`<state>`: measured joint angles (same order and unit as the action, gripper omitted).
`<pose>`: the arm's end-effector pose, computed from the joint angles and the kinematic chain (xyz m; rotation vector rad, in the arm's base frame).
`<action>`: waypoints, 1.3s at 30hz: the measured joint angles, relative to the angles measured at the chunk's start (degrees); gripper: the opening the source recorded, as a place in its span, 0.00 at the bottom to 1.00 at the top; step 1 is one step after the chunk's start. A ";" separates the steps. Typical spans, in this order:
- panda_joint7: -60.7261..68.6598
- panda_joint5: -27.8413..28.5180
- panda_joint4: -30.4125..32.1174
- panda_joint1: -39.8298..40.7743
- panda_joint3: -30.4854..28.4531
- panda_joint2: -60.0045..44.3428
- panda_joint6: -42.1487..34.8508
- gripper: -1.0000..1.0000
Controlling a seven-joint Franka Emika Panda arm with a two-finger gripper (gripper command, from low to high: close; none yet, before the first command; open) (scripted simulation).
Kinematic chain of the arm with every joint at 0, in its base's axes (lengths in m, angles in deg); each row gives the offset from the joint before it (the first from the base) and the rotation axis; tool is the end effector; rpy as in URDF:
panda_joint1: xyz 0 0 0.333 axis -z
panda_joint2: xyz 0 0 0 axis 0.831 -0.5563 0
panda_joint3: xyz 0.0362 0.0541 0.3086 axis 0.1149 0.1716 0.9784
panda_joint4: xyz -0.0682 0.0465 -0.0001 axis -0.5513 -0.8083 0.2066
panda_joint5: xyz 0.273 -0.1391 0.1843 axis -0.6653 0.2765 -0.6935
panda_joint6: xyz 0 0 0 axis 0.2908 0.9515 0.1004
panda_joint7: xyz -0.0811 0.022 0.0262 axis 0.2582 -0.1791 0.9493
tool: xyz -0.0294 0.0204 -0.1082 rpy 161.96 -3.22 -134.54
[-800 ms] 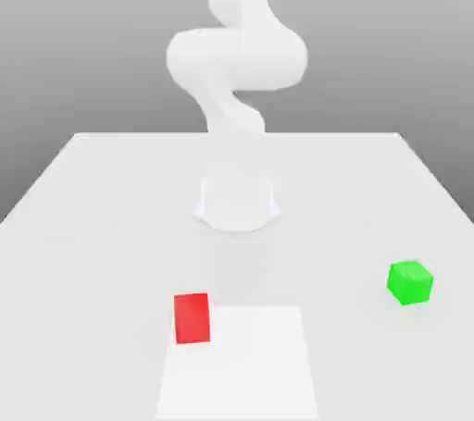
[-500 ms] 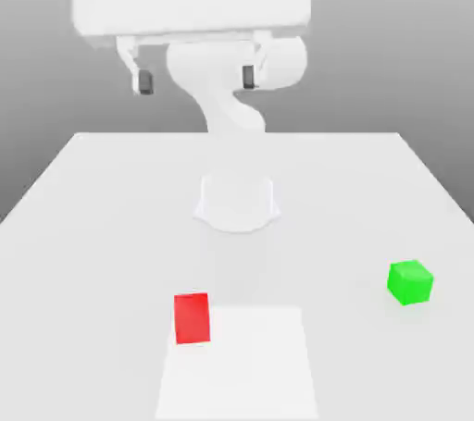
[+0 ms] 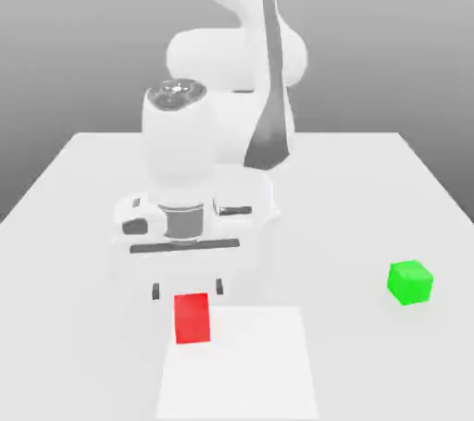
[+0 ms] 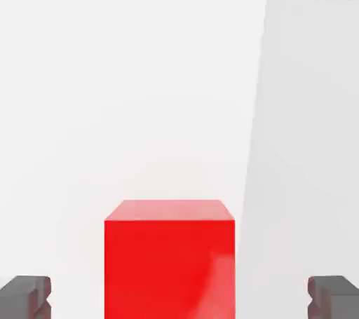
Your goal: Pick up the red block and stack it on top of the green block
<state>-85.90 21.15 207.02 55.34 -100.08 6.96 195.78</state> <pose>0.3509 -0.0655 0.2068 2.9700 -1.0209 0.0134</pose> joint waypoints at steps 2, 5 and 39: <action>1.69 -2.35 -0.36 1.01 1.57 -2.72 2.26 0.50; 3.73 -5.30 -0.78 3.75 5.08 -6.88 5.73 0.50; 27.72 0.76 -1.72 -28.47 19.74 11.30 -13.44 0.00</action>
<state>-58.18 21.91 205.29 26.86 -80.34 18.26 182.34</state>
